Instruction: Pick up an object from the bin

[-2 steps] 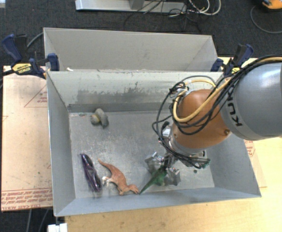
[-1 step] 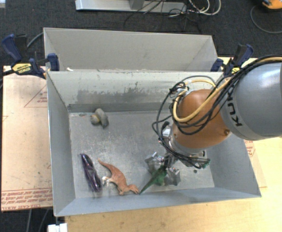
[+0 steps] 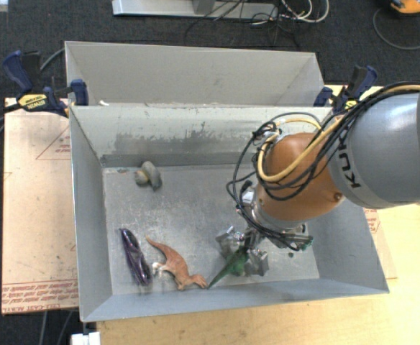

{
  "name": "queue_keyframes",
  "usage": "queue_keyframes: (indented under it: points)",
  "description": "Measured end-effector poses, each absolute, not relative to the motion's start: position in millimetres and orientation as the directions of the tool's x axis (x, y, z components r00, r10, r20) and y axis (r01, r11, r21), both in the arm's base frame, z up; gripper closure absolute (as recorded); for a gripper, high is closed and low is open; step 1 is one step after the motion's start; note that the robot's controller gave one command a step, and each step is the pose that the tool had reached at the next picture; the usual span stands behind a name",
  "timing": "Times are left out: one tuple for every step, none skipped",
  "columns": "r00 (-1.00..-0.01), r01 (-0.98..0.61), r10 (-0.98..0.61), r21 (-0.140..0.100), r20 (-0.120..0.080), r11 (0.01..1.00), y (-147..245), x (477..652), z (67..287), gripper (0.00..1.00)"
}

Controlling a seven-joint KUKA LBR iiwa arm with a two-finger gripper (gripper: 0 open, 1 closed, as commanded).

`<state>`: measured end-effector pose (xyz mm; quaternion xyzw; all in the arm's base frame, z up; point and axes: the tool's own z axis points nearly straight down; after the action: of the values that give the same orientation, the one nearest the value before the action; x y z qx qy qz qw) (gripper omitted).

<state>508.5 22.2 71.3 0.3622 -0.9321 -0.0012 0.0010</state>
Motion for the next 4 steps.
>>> queue_keyframes:
  points:
    - [-0.737, -0.675, -0.675, 0.003, 0.001, 0.737, 22.2, 508.5, 71.3, 1.0]
    - [-0.737, -0.675, -0.675, 0.003, 0.001, 0.737, 22.2, 508.5, 71.3, 1.0]
    - [-0.737, -0.675, -0.675, 0.003, 0.001, 0.737, 22.2, 508.5, 71.3, 1.0]
    - [-0.737, -0.675, -0.675, 0.003, 0.001, 0.737, 22.2, 508.5, 71.3, 1.0]
